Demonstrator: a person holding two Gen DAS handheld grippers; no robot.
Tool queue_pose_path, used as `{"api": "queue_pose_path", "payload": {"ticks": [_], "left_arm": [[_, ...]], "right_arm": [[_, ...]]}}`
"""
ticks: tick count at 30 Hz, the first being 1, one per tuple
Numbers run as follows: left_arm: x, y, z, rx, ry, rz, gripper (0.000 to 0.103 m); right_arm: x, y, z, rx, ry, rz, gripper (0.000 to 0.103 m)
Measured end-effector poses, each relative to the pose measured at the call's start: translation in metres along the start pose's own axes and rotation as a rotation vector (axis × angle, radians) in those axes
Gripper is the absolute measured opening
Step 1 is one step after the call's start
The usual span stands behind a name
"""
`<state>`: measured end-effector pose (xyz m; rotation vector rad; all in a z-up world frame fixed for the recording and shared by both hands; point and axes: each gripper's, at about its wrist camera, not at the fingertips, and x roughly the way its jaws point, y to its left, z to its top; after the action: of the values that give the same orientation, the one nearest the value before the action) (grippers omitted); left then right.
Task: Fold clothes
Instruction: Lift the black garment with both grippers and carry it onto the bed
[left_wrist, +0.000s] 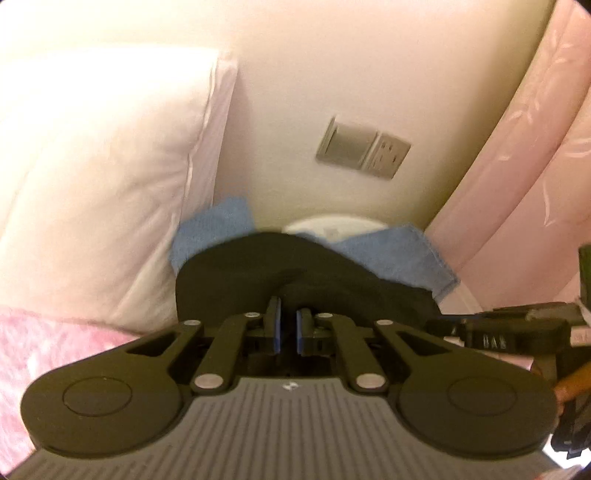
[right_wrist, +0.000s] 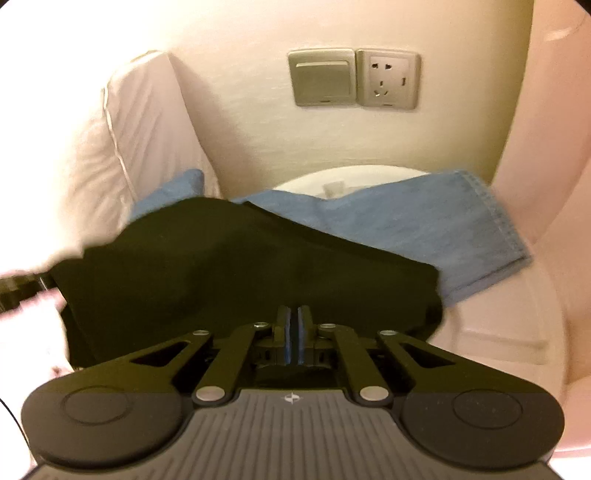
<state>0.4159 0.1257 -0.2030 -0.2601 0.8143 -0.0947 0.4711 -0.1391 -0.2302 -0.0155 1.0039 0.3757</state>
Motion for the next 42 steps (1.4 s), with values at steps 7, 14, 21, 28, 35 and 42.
{"api": "queue_pose_path", "payload": {"ticks": [7, 14, 21, 28, 35, 42], "left_arm": [[0.031, 0.0, -0.014, -0.016, 0.093, 0.031, 0.009], [0.013, 0.003, 0.002, -0.04, 0.005, -0.027, 0.004], [-0.05, 0.02, 0.034, -0.189, -0.169, -0.06, 0.004], [-0.152, 0.03, 0.046, -0.264, -0.402, -0.076, 0.0], [-0.287, 0.043, 0.005, -0.329, -0.65, -0.048, 0.0], [-0.471, 0.042, -0.08, -0.316, -0.936, 0.14, 0.0]], "right_arm": [[0.025, -0.012, -0.027, 0.096, 0.045, 0.053, 0.075], [0.027, -0.027, -0.004, 0.175, -0.043, 0.144, 0.01], [-0.025, -0.03, 0.039, 0.275, -0.18, 0.259, 0.008], [-0.111, 0.016, 0.095, 0.176, -0.388, 0.395, 0.008], [-0.196, 0.106, 0.107, 0.023, -0.501, 0.545, 0.009], [-0.287, 0.219, 0.074, -0.178, -0.573, 0.808, 0.009]]}}
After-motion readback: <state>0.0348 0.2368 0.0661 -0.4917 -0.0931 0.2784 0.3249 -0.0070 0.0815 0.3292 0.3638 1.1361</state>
